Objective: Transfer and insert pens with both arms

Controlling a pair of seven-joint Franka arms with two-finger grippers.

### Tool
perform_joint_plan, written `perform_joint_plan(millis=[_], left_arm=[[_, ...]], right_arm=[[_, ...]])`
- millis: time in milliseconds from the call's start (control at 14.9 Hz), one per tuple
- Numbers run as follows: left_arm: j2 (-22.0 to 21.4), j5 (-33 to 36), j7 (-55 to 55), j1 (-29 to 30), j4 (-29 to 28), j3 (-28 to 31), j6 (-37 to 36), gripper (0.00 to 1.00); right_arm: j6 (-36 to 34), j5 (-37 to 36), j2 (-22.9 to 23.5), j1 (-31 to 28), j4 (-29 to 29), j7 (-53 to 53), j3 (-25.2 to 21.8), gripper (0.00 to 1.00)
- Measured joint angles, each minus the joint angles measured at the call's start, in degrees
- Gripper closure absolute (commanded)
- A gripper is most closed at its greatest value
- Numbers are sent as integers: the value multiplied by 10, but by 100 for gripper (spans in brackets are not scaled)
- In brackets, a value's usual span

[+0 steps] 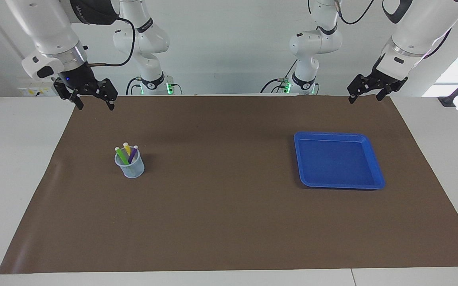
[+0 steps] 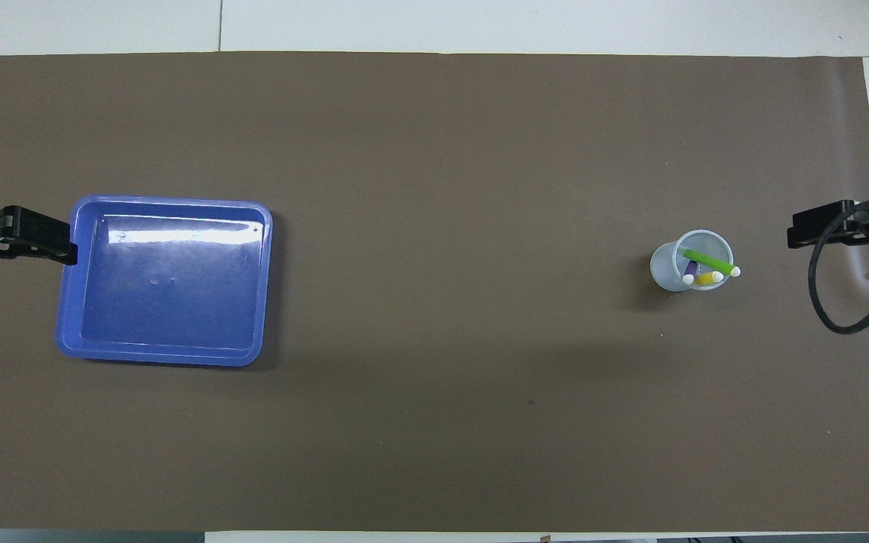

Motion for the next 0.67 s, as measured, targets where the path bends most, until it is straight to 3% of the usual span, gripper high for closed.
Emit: perform_joint_plan(millis=[672], left_arm=[[0, 0, 0, 0, 0, 0, 0, 0]], right_arm=[[-58, 0, 5, 6, 46, 0, -4, 0]])
